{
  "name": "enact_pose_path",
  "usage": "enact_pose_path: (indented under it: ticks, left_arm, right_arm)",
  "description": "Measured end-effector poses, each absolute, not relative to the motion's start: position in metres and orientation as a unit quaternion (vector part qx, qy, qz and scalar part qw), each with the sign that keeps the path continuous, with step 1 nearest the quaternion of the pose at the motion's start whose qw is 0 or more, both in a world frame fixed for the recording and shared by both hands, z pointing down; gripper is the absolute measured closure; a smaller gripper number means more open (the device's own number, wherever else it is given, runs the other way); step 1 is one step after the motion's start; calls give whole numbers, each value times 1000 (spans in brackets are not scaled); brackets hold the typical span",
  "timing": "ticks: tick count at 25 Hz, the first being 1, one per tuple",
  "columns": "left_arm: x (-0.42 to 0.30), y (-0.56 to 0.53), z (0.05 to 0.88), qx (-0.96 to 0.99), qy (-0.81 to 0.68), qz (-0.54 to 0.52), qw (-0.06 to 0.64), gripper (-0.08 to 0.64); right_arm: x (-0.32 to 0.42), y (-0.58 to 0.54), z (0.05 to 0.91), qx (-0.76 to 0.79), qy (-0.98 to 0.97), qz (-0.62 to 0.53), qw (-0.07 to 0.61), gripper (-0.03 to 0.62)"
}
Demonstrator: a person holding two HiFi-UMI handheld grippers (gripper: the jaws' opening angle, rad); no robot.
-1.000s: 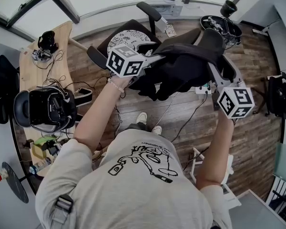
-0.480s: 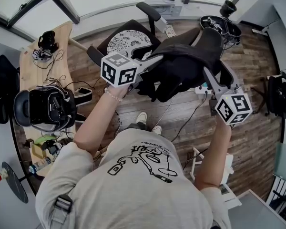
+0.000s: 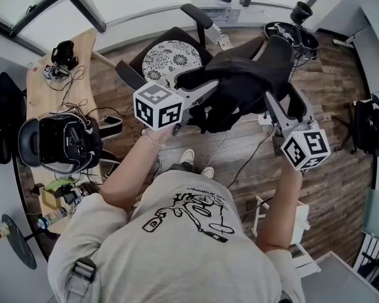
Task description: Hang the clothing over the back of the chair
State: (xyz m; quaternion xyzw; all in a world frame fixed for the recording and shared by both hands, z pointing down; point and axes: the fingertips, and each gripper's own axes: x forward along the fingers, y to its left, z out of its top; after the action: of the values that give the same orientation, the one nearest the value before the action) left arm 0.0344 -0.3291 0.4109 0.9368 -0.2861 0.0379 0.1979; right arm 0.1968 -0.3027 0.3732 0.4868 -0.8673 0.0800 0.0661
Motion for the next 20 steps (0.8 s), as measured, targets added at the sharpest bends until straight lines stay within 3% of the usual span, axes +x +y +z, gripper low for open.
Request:
enact_pose_path:
  ticks: [13,20]
  left_arm:
    - [13,-284,351,935,-331,-5,127,398]
    - [4,-262,329,928,-358,-23,97,467]
  right_arm:
    - [179,-257,330,523,-850,26,56,339]
    - [168,-230,305,533,-846,18,31,421]
